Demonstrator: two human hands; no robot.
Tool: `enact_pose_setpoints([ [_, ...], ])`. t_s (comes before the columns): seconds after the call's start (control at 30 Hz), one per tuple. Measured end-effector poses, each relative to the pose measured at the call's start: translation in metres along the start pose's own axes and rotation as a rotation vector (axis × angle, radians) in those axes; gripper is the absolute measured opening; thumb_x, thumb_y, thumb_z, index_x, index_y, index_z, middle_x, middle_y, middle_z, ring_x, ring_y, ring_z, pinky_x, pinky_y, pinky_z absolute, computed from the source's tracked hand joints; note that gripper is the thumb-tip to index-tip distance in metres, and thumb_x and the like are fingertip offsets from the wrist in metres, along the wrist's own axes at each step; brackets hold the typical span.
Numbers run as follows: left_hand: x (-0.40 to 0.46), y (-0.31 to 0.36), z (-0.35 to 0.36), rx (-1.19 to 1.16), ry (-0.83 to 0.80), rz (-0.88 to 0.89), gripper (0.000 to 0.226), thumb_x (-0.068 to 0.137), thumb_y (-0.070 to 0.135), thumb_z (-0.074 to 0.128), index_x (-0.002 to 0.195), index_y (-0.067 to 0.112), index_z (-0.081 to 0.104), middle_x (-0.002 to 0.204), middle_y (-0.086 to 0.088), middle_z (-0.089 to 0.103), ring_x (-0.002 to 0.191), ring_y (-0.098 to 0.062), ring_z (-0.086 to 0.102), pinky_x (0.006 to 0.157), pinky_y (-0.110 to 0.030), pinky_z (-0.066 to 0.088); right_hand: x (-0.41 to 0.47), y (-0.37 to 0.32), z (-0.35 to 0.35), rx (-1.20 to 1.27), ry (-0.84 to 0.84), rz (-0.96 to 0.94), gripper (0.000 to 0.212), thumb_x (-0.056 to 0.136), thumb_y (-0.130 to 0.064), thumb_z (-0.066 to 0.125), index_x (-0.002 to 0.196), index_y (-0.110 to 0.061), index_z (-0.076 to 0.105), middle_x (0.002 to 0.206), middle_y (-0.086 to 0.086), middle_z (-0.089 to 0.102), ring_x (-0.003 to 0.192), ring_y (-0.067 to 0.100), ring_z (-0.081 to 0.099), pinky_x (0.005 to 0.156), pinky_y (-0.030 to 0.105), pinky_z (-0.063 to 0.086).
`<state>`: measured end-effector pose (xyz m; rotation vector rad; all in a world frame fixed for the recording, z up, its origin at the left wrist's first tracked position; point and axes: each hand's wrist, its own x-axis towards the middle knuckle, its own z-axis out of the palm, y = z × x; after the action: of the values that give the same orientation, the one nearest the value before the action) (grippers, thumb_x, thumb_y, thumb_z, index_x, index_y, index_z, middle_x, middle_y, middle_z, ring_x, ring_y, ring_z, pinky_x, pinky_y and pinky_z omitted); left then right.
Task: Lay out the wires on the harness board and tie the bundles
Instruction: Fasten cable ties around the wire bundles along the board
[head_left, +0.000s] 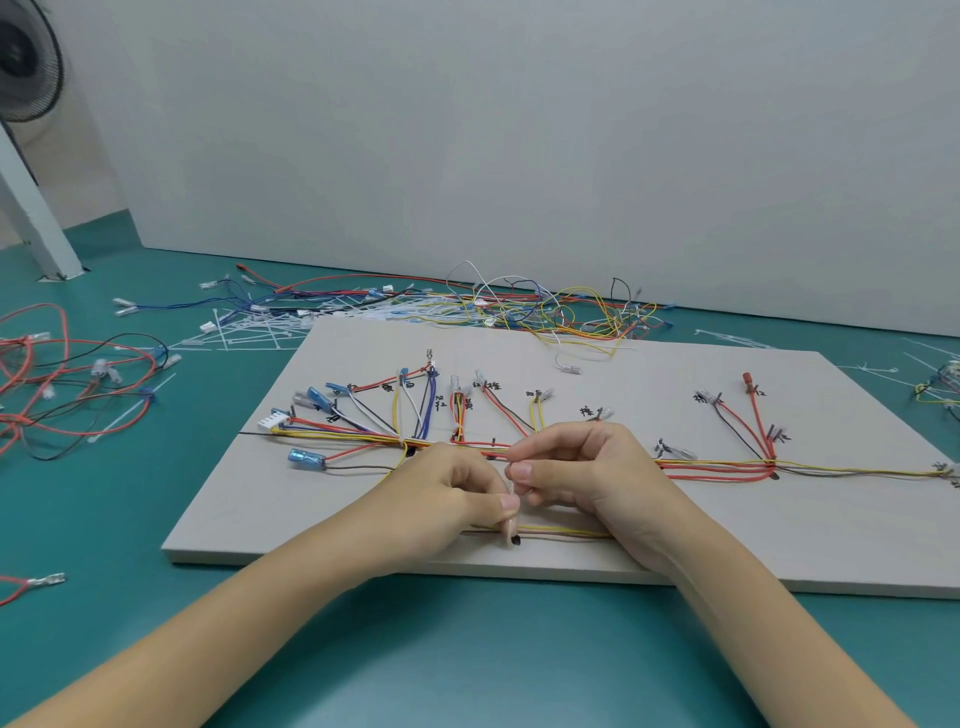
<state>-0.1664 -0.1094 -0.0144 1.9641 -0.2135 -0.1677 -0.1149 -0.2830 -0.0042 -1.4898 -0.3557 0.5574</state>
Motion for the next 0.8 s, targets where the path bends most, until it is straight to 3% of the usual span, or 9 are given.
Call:
enact_pose_setpoints([
  [0.4,-0.0019,0.0026,0.0001,-0.058,-0.011,0.030,0.021,0.078,0.029,0.061,0.059,0.025,0.069,0.056,0.016,0.061,0.055,0.006,0.054,0.053,-0.005,0.036,-0.0005,-0.0002,0.0010,-0.019,-0.004,-0.015,0.014,0.074,0.005,0.073,0.078,-0.007,0.077,0.074,0.016,0.070,0.059,0.015,0.064,0.062,0.021,0.054],
  [0.53,-0.0019,0.0011,-0.0008,-0.052,-0.013,0.024,0.030,0.089,0.016,0.064,0.061,0.023,0.070,0.058,0.017,0.061,0.056,0.007,0.054,0.053,-0.004,0.036,-0.0014,-0.0006,0.0012,-0.036,-0.015,-0.018,0.012,0.072,0.002,0.074,0.078,-0.008,0.077,0.076,0.015,0.071,0.059,0.016,0.063,0.063,0.020,0.054],
  [0.67,-0.0020,0.0045,0.0003,-0.051,-0.004,0.010,0.021,0.076,0.031,0.060,0.058,0.026,0.070,0.059,0.016,0.061,0.057,0.006,0.053,0.053,-0.006,0.037,-0.0017,-0.0007,0.0010,-0.036,-0.025,-0.025,0.012,0.072,0.002,0.075,0.078,-0.008,0.077,0.077,0.014,0.072,0.060,0.015,0.064,0.063,0.020,0.054],
  [0.8,-0.0011,0.0029,-0.0003,-0.073,-0.006,0.018,0.023,0.082,0.024,0.063,0.060,0.023,0.069,0.062,0.017,0.060,0.057,0.005,0.053,0.052,-0.005,0.036,-0.0015,-0.0006,0.0017,-0.059,-0.036,-0.038,0.013,0.074,0.004,0.074,0.079,-0.007,0.076,0.076,0.013,0.072,0.061,0.014,0.065,0.063,0.020,0.054],
])
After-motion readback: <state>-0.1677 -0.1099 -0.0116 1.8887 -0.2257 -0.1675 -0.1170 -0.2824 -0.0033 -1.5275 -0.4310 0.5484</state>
